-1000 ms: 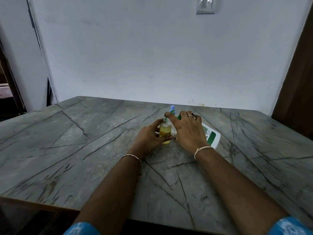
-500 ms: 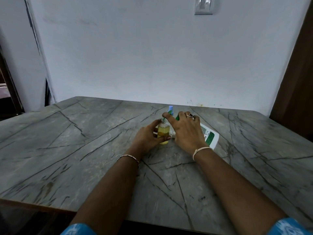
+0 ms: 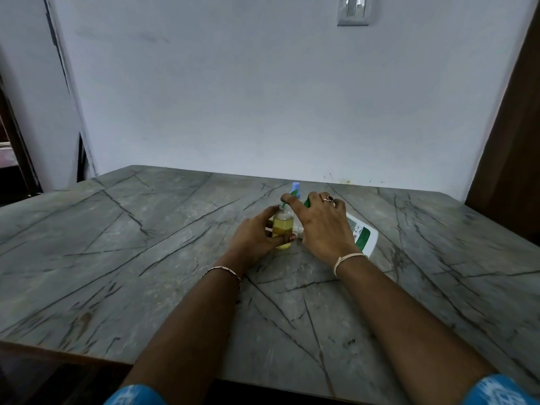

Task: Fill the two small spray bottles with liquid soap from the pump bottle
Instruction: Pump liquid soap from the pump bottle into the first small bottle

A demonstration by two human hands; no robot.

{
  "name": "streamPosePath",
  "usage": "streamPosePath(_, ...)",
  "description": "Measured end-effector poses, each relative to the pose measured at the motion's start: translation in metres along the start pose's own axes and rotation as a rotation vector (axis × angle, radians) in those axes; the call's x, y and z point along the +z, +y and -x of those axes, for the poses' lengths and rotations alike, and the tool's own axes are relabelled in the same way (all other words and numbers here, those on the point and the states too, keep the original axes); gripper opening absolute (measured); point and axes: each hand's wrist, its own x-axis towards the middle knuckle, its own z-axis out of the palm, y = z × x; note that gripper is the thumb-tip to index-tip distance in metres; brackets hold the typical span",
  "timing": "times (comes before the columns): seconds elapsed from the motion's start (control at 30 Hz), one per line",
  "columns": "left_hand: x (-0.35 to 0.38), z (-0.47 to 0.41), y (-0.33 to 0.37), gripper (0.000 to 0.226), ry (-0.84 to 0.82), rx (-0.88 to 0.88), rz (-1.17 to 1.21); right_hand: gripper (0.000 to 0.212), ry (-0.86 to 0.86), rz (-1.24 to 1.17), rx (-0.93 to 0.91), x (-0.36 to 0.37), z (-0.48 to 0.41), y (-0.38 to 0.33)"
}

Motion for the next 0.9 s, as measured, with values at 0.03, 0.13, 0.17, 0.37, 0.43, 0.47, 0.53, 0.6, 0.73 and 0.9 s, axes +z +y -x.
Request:
streamPosePath(0.03, -0.0002, -0.0002, 0.0000, 0.082, -0.002, 0.001, -0.004, 0.077, 0.003, 0.001, 0.002, 0.0005, -0.0007, -0.0002)
streamPosePath(0.13, -0.0002, -0.0002, 0.0002, 0.080, -0.005, 0.006, -0.012, 0.073, 0.016, -0.008, 0.012, 0.0015, -0.0026, -0.0012)
streamPosePath(0.17, 0.0000, -0.0002, 0.0001, 0.080, -0.004, 0.008, -0.011, 0.073, 0.017, -0.013, 0.013, 0.0016, -0.0028, -0.0013)
streamPosePath(0.37, 0.0002, -0.0010, -0.0018, 0.083, 0.007, 0.000, 0.000, 0.078, 0.016, 0.007, -0.008, 0.0020, -0.0004, -0.0004)
streamPosePath(0.43, 0.0005, -0.0012, -0.0021, 0.083, 0.009, 0.001, -0.011, 0.079, 0.008, 0.007, -0.009, 0.0023, 0.0000, 0.0000)
streamPosePath(0.47, 0.0007, -0.0015, -0.0019, 0.083, 0.010, 0.003, -0.019, 0.078, 0.009, 0.004, -0.007, 0.0021, -0.0003, 0.0004)
streamPosePath(0.53, 0.0009, -0.0019, -0.0021, 0.082, 0.010, 0.007, -0.022, 0.076, 0.014, -0.012, 0.003, 0.0014, -0.0012, 0.0003)
streamPosePath(0.6, 0.0007, -0.0014, -0.0018, 0.082, 0.006, 0.003, 0.004, 0.073, 0.019, -0.030, 0.010, 0.0011, -0.0019, -0.0006)
streamPosePath(0.73, 0.0008, -0.0013, -0.0023, 0.082, 0.002, -0.002, 0.006, 0.076, 0.018, -0.035, 0.005, 0.0012, -0.0014, -0.0012)
streamPosePath(0.9, 0.0001, -0.0014, -0.0018, 0.084, 0.010, -0.011, 0.008, 0.079, 0.020, -0.027, -0.004, 0.0022, -0.0007, -0.0010)
